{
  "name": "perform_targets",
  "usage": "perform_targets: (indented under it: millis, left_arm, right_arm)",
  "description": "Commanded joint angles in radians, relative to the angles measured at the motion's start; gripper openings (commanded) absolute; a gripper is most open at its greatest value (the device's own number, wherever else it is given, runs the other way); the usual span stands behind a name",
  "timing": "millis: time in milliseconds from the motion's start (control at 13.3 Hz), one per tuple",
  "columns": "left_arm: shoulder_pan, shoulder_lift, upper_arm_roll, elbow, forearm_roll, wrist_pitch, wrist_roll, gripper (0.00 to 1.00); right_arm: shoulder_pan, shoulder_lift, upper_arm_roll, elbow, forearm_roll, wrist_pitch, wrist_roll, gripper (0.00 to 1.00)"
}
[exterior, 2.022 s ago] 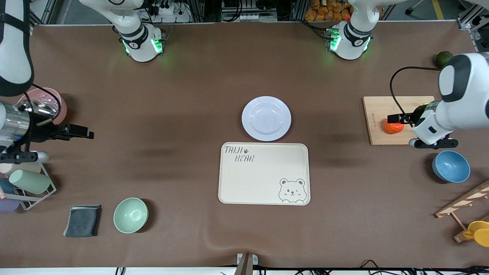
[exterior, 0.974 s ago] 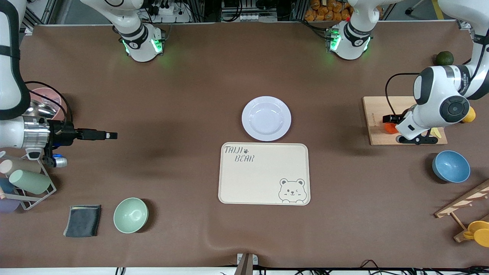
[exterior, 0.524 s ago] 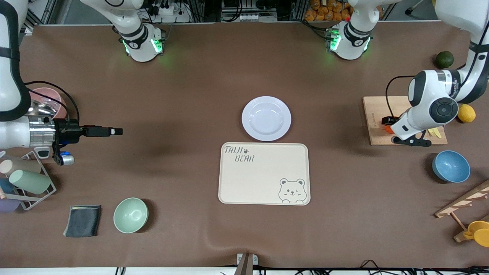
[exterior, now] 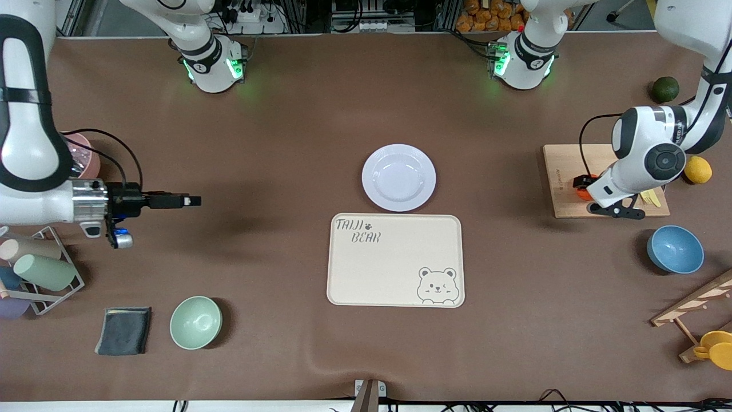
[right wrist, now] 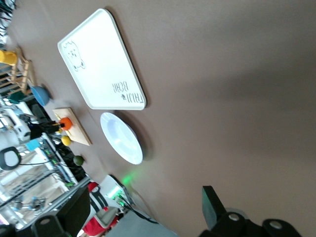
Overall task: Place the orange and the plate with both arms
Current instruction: 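Carry the orange with the left gripper onto the white plate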
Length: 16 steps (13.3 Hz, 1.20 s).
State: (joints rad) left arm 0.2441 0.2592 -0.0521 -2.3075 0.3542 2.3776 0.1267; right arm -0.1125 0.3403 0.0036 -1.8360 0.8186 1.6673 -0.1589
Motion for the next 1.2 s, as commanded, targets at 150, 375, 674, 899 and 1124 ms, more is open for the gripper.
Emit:
perform_targets:
  millis: [150,375,674,899,1124]
  left_arm:
    - [0.038,0.012,-0.015,-0.024,0.025,0.055,0.022,1.0]
    - [0.046,0.038,-0.015,-0.029,0.025,0.069,0.022,1.0]
    - [0.058,0.055,-0.015,-0.029,0.025,0.087,0.024,0.71]
    - [0.055,0.043,-0.015,-0.029,0.025,0.092,0.024,0.09]
    - [0.046,-0.024,-0.098,-0.014,0.023,0.063,-0.001,0.09]
  right_arm:
    - [0.083,-0.007,-0.001,-0.101,0.067,0.15,-0.024,1.0]
    - [0.1,0.0,-0.002,-0.106,0.068,0.172,-0.025,1.0]
    - [0.131,0.0,0.0,-0.134,0.07,0.227,-0.025,1.0]
    - [0.143,0.003,0.0,-0.135,0.071,0.244,-0.027,1.0]
    - [0.146,0.003,0.0,-0.147,0.102,0.246,-0.042,1.0]
